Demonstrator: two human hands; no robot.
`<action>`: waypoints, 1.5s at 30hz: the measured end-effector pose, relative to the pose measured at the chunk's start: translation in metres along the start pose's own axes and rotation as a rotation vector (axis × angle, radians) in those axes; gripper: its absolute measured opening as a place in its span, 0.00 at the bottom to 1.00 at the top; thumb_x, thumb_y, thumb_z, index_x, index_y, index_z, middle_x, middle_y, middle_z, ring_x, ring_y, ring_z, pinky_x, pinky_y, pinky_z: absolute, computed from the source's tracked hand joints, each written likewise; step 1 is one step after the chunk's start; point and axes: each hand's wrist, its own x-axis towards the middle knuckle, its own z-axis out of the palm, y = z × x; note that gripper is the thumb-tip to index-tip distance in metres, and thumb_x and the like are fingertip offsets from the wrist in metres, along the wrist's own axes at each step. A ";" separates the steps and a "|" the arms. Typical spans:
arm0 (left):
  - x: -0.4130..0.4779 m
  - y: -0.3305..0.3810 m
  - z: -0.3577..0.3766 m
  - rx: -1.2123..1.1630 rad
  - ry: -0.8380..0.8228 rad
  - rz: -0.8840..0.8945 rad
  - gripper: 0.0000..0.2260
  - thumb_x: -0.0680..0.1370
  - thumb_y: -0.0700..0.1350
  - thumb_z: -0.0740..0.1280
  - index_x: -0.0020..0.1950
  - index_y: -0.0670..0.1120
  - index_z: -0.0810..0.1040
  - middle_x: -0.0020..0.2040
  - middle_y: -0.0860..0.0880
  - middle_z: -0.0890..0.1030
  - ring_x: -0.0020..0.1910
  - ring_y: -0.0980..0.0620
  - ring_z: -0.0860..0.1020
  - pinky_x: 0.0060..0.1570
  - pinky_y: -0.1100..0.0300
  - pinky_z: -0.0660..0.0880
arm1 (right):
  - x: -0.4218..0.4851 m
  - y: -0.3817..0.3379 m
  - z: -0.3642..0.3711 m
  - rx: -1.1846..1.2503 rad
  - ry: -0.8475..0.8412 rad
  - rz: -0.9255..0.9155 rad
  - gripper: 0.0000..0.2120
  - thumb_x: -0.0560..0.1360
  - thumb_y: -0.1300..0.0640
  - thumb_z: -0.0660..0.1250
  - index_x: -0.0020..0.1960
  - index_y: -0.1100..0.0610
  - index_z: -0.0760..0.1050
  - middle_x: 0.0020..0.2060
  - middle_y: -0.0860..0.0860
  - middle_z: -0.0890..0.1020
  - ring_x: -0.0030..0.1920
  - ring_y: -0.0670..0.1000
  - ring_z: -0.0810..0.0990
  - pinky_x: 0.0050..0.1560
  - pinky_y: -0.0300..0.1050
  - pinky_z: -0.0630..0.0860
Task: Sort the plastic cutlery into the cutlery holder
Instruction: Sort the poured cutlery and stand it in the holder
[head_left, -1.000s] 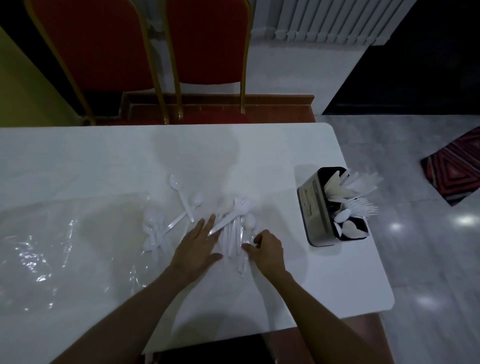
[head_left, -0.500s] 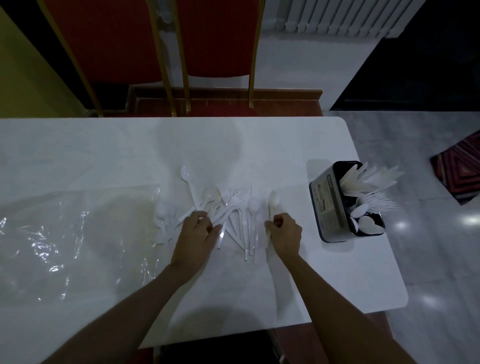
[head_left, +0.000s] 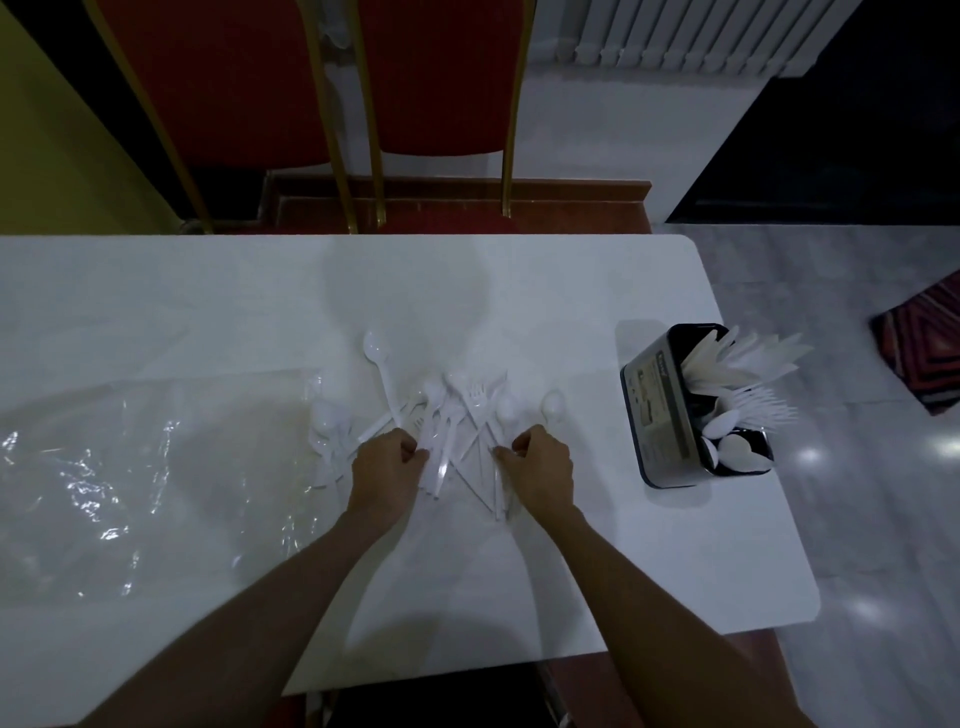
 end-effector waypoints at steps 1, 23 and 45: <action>-0.001 -0.001 -0.002 -0.005 0.014 -0.009 0.05 0.74 0.42 0.70 0.41 0.40 0.80 0.34 0.48 0.79 0.35 0.52 0.76 0.40 0.61 0.70 | 0.003 0.002 -0.003 -0.001 -0.005 0.006 0.10 0.74 0.52 0.70 0.46 0.59 0.75 0.38 0.51 0.79 0.40 0.51 0.78 0.42 0.43 0.74; -0.007 0.035 0.063 0.288 -0.239 0.308 0.16 0.73 0.56 0.70 0.46 0.43 0.80 0.45 0.48 0.73 0.50 0.50 0.71 0.47 0.60 0.69 | 0.010 0.013 -0.022 -0.112 0.021 -0.024 0.08 0.76 0.54 0.69 0.44 0.60 0.78 0.38 0.53 0.81 0.38 0.49 0.81 0.42 0.42 0.78; 0.024 0.064 0.058 0.317 -0.104 0.600 0.18 0.74 0.36 0.69 0.63 0.41 0.74 0.62 0.40 0.74 0.57 0.42 0.73 0.51 0.51 0.75 | 0.009 0.009 -0.024 -0.322 -0.071 -0.030 0.12 0.74 0.50 0.69 0.49 0.59 0.78 0.44 0.53 0.82 0.43 0.52 0.82 0.47 0.42 0.78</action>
